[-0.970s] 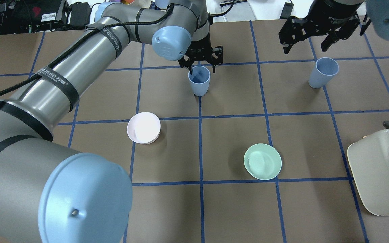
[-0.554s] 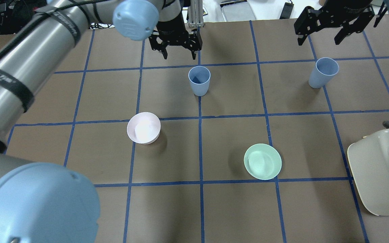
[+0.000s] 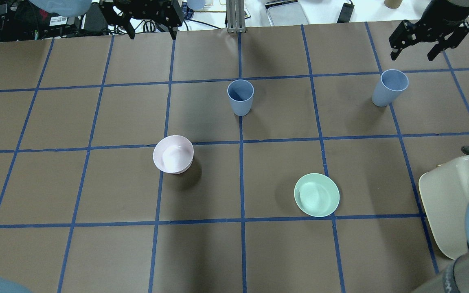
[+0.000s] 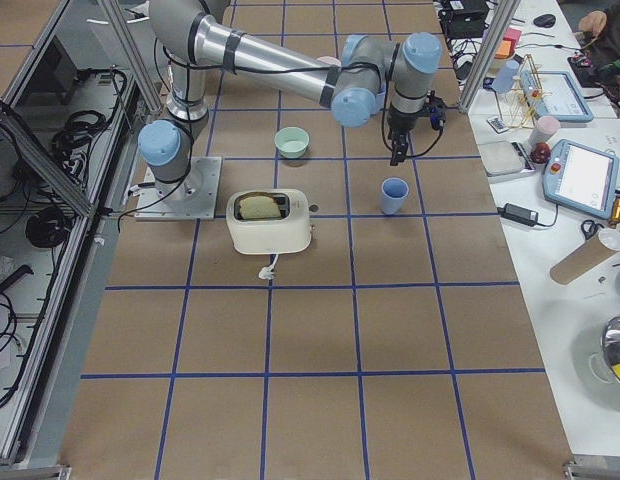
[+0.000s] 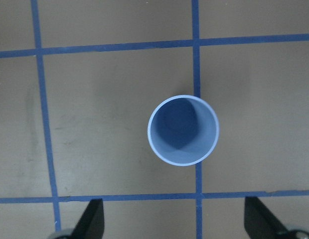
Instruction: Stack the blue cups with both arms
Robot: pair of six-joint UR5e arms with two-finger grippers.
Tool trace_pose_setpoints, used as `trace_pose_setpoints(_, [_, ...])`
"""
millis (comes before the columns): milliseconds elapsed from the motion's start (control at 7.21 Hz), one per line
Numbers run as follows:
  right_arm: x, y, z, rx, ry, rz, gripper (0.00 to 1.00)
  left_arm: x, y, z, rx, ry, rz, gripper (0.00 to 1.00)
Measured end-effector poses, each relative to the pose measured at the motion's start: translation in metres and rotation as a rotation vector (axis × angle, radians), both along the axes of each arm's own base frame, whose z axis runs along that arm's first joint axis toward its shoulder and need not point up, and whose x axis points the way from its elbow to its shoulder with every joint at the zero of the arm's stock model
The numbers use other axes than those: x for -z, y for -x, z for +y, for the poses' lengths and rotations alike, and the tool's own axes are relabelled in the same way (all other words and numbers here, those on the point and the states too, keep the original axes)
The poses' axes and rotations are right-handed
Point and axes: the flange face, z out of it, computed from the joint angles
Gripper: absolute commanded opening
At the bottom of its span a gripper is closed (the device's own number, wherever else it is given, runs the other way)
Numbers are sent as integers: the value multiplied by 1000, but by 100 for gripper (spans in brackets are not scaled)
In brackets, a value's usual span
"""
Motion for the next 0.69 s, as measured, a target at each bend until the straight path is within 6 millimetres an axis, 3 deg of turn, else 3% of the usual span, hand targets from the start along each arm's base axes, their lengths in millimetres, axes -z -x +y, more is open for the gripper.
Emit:
trace_pose_setpoints(277, [40,41,-18,-32,-11,-36,100,10,-12,35,-13,-30,-11,100])
trace_pose_setpoints(416, [56,48,-23,-49,-16,-49,100,15,-17,54,-18,-39,-13,100])
trace_pose_setpoints(693, [83,54,-24,-60,-43,-66,99,15,-24,71,-29,-41,-14,100])
